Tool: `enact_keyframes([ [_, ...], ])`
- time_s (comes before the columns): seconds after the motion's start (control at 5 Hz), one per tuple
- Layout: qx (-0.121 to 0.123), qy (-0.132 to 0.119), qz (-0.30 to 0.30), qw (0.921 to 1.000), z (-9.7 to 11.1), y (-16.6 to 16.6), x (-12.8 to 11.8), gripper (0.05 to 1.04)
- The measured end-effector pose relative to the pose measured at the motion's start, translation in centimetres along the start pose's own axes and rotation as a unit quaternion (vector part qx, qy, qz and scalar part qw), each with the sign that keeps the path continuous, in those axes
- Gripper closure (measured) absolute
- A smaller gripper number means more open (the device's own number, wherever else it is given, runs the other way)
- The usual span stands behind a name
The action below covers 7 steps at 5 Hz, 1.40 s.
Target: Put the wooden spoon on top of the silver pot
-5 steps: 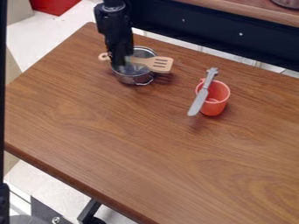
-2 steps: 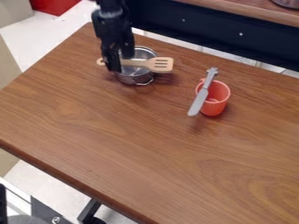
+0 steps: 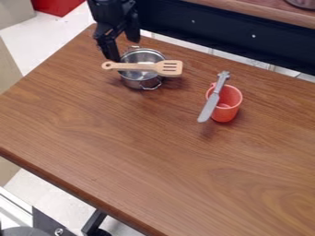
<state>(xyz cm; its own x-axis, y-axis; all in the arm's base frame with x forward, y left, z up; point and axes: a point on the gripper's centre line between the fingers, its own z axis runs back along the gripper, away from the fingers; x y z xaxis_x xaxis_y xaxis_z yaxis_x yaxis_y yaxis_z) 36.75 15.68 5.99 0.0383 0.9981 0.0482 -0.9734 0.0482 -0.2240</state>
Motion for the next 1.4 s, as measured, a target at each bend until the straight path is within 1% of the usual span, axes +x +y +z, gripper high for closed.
enact_keyframes([
  [0.2,0.0,0.019,-0.044,0.9988,0.6,1.6,-1.3,0.083],
  [0.4,0.012,0.042,-0.147,0.9882,0.8,3.9,-2.8,0.083],
  [0.6,0.019,0.058,-0.242,0.9683,0.9,6.3,-4.8,0.083],
  [0.8,0.018,0.068,-0.319,0.9451,0.7,8.2,-7.1,0.083],
  [1.0,0.021,0.081,-0.399,0.9133,0.2,9.8,-10.5,0.083],
  [1.2,0.027,0.076,-0.465,0.8815,-0.6,10.3,-13.4,0.083],
  [1.4,0.034,0.065,-0.507,0.8586,-1.3,9.9,-17.2,0.083],
])
